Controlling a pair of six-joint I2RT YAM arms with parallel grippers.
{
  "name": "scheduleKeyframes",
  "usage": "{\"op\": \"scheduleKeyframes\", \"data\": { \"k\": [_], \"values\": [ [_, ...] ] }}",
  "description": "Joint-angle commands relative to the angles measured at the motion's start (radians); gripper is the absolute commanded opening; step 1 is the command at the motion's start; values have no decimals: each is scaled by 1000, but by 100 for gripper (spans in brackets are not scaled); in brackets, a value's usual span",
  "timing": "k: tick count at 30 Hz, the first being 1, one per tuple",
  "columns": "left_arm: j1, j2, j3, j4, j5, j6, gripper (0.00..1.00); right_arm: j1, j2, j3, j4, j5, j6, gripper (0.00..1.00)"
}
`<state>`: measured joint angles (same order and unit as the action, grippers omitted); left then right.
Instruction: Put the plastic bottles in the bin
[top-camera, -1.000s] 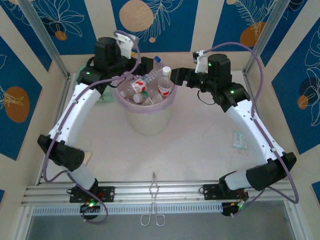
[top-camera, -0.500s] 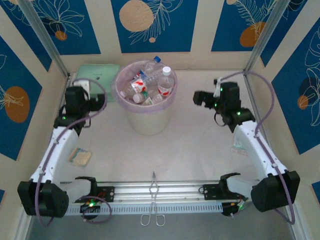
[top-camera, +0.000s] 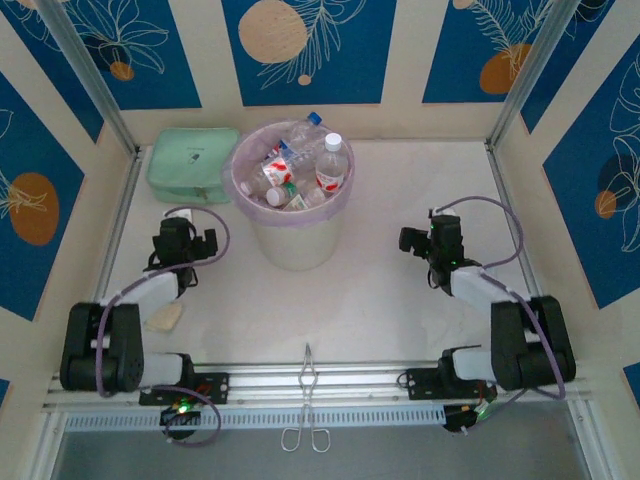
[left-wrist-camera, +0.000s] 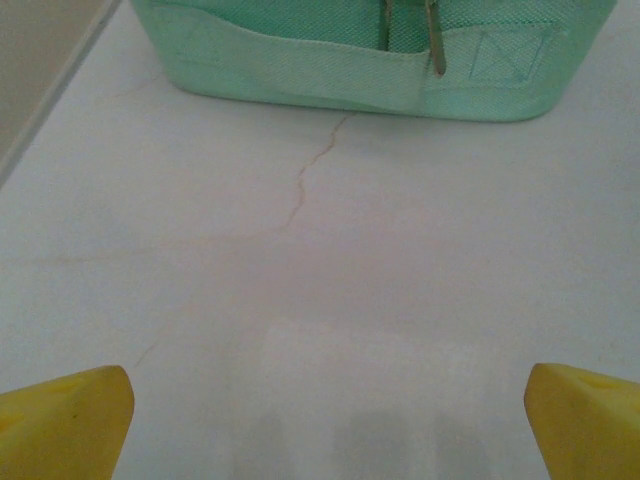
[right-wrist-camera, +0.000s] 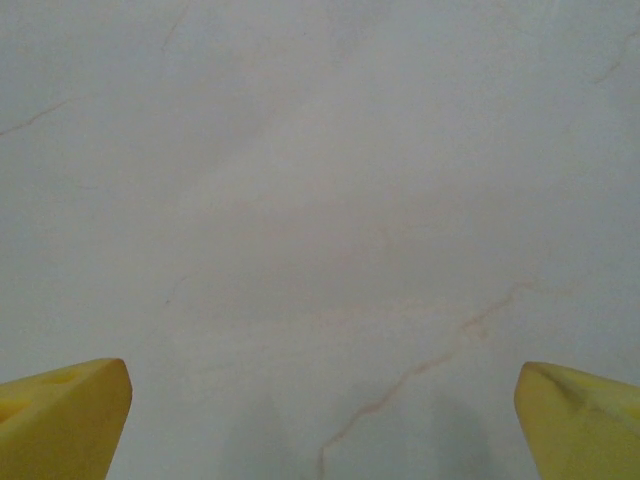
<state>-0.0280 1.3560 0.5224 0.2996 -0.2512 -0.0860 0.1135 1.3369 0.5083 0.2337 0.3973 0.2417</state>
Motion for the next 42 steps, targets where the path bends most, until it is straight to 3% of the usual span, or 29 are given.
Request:
{"op": "scheduleKeyframes", "data": {
  "k": [1,3,6,8,10,12,14,15,17,18,42],
  "values": [
    [7,84,-8,244,45,28,100,1,52,7,215,5,-63,99],
    [8,141,-8,310,58,21,100,1,78,9,272,-26,-111,99],
    [-4,166,25,285,91,52,100,2,110,-8,369,-80,-190,99],
    [-7,154,-14,341,119,63,100,-23,155,-53,507,-110,-174,99],
    [-10,142,-53,405,130,72,100,-67,145,-76,515,-171,-141,99],
    [-26,154,-79,458,127,89,100,-72,208,-140,713,-174,-134,99],
    [-32,166,-116,539,130,96,100,-71,173,-118,600,-184,-139,99],
    [-32,176,-140,582,120,87,100,-72,195,-123,652,-183,-140,99],
    [-32,217,-179,729,111,91,100,-86,180,-103,582,-194,-123,99],
    [-32,193,-167,651,112,85,100,-95,186,-108,608,-198,-116,99],
    [-39,208,-174,693,95,92,100,-89,186,-103,595,-176,-114,99]
  ]
}}
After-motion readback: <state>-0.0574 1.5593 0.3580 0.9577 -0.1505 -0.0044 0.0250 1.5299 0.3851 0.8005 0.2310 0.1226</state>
